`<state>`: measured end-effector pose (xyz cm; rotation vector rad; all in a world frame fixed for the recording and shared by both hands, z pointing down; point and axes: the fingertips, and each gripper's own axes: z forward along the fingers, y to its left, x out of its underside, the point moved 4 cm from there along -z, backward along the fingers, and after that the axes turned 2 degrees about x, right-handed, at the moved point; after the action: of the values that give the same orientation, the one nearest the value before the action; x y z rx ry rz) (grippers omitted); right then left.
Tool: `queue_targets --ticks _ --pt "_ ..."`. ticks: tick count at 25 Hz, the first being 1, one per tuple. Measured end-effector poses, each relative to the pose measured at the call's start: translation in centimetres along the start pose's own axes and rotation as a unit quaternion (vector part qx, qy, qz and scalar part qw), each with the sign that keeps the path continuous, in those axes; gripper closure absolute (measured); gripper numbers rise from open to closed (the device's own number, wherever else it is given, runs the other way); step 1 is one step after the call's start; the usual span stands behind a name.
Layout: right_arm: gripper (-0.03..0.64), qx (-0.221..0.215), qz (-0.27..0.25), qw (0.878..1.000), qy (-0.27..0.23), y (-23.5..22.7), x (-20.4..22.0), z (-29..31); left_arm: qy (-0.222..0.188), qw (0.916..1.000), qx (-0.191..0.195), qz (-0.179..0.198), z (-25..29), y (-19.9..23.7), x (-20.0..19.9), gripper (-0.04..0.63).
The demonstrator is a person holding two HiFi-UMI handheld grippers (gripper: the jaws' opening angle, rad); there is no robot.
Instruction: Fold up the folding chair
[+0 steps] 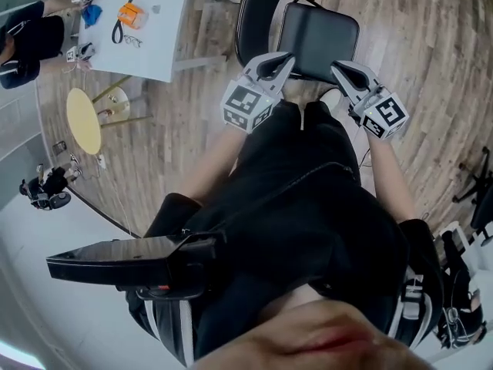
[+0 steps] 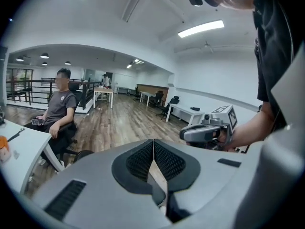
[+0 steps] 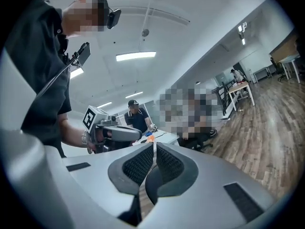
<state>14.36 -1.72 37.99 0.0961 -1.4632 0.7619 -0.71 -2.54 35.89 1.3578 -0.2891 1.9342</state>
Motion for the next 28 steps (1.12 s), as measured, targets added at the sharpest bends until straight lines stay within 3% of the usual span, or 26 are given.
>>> queue_targets --ticks 9,13,14,16,18,26,28 --pt "0.604 0.032 0.049 0.997 0.04 -6.6 8.8 4.6 0.085 0.9895 -0.068 -0.095 1.2 13.5 5.5 0.589" --pt "0.604 0.045 0.078 0.995 0.051 -10.3 13.0 4.7 0.113 0.981 -0.127 -0.094 1.0 18.7 7.0 0.585" --pt "0.604 0.051 0.089 0.993 0.052 -11.5 14.2 4.8 0.128 0.9787 -0.131 -0.094 1.0 19.9 7.7 0.566" --pt "0.603 0.066 0.116 0.99 0.054 -13.9 17.2 4.8 0.162 0.9732 -0.125 -0.105 1.3 22.0 9.5 0.468" --pt "0.601 0.078 0.145 0.985 0.055 -16.4 20.5 4.5 0.193 0.9668 -0.115 -0.122 1.9 23.7 11.4 0.426" --pt "0.448 0.117 0.264 0.953 0.09 -23.6 34.2 1.3 0.265 0.9434 -0.11 -0.166 4.6 27.9 17.5 0.337" --pt "0.378 0.123 0.281 0.946 0.1 -24.9 37.0 0.5 0.276 0.9401 -0.111 -0.166 5.3 28.6 18.3 0.336"
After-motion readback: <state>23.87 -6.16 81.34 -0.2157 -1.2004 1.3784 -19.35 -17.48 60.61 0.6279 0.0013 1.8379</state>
